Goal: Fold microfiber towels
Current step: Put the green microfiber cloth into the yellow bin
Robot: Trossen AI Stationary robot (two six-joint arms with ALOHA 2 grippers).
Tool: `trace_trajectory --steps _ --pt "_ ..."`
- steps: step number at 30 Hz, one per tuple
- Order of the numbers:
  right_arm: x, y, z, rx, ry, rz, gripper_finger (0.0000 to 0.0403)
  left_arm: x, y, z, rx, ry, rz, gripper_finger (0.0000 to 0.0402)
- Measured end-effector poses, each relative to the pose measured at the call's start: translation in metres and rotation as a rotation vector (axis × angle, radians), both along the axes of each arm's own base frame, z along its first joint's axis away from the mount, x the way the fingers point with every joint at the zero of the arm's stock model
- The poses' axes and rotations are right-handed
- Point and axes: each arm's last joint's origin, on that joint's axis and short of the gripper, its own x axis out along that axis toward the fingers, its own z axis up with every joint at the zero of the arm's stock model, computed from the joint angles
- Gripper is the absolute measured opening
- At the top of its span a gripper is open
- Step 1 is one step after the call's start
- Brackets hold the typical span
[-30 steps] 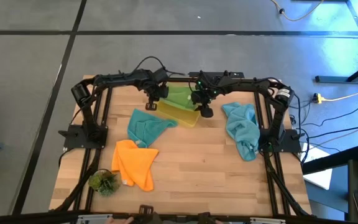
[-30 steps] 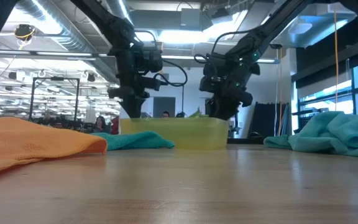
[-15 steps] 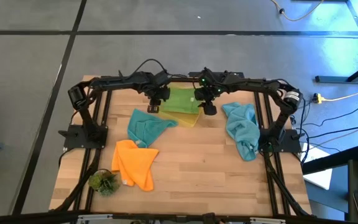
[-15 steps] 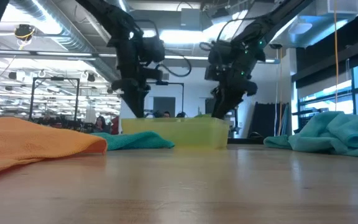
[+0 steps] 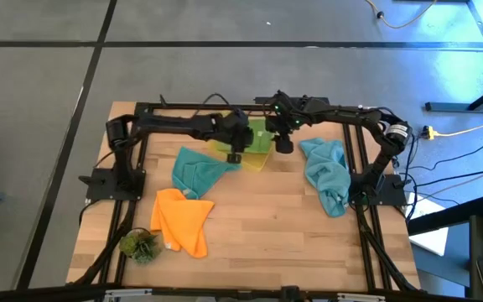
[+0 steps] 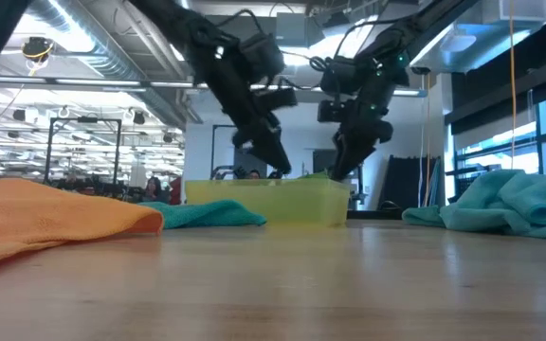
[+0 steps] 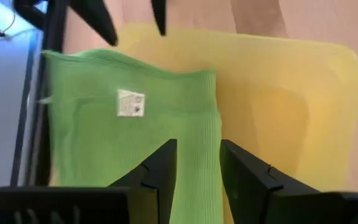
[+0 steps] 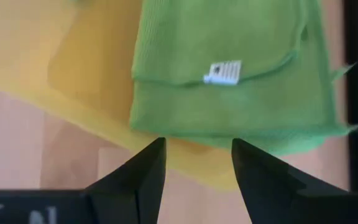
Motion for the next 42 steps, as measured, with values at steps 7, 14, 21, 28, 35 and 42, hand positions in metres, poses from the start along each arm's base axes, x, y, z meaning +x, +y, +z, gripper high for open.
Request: trace_trajectory --steps 7,14,21,28,35,42 --pt "0.002 0.019 -0.002 0.159 -0.017 0.045 0.0144 0.019 -0.002 -0.038 0.000 -0.002 -0.016 0.0113" --pt "-0.007 0.028 -0.009 0.178 -0.094 0.050 0.0086 0.023 0.005 -0.057 0.032 0.023 0.034 0.0113" --pt "-0.041 0.028 0.018 0.082 -0.248 -0.072 0.0069 0.025 0.009 -0.056 0.047 -0.007 0.037 0.0113" --pt "-0.067 0.037 -0.007 0.059 -0.416 -0.178 0.0071 0.032 0.010 -0.049 0.076 -0.106 0.036 0.0113" --pt "-0.077 0.043 -0.041 0.063 -0.482 -0.239 0.0071 0.034 0.016 -0.061 0.096 -0.102 0.048 0.0113" --pt "-0.077 0.033 -0.046 -0.026 -0.461 -0.304 0.0071 0.034 0.013 -0.059 0.150 -0.080 0.081 0.0113"
